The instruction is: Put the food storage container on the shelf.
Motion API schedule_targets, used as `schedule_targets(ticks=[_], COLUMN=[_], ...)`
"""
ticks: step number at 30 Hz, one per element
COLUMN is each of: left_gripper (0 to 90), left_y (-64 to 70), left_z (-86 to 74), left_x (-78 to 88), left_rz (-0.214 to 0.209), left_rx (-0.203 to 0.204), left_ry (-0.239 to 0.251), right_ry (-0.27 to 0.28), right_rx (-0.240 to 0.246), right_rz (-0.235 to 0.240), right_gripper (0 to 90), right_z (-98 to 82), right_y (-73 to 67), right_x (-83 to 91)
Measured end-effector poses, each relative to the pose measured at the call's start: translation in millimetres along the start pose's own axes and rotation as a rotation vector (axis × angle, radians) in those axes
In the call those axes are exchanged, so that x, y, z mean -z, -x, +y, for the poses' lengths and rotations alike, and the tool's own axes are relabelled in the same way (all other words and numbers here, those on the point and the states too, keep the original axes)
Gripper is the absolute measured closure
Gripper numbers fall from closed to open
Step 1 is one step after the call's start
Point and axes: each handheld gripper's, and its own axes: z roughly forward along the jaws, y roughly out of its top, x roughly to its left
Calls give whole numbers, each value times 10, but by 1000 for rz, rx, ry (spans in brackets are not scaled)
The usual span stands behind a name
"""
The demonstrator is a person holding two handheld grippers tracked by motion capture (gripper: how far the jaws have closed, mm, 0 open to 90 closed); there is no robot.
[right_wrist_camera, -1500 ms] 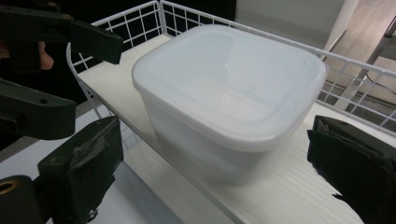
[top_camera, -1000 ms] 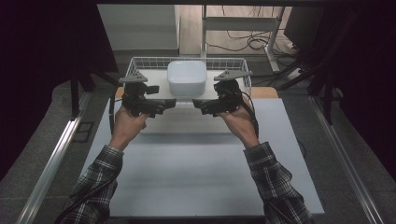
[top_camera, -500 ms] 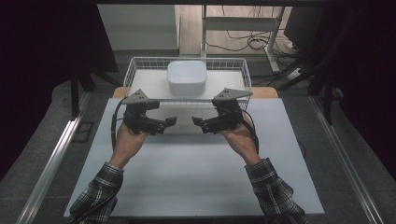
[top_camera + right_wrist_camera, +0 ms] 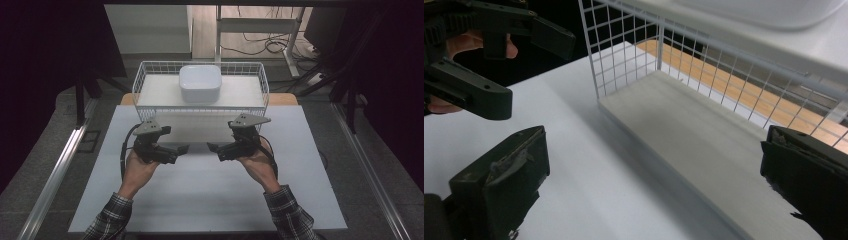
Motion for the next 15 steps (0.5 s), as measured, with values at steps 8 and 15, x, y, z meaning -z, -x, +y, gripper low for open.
schedule_targets(ticks=[8, 15], left_gripper=[29, 29], left_y=[42, 95], left_z=[-205, -345], left_x=[-4, 61], left_rz=[6, 15], left_rx=[3, 0], left_ry=[-20, -32], right_ry=[-16, -22], right_rx=[-21, -16], right_rz=[-3, -26], right_gripper=[0, 0], right_z=[-170, -288], right_y=[-40, -88], right_x=[4, 104])
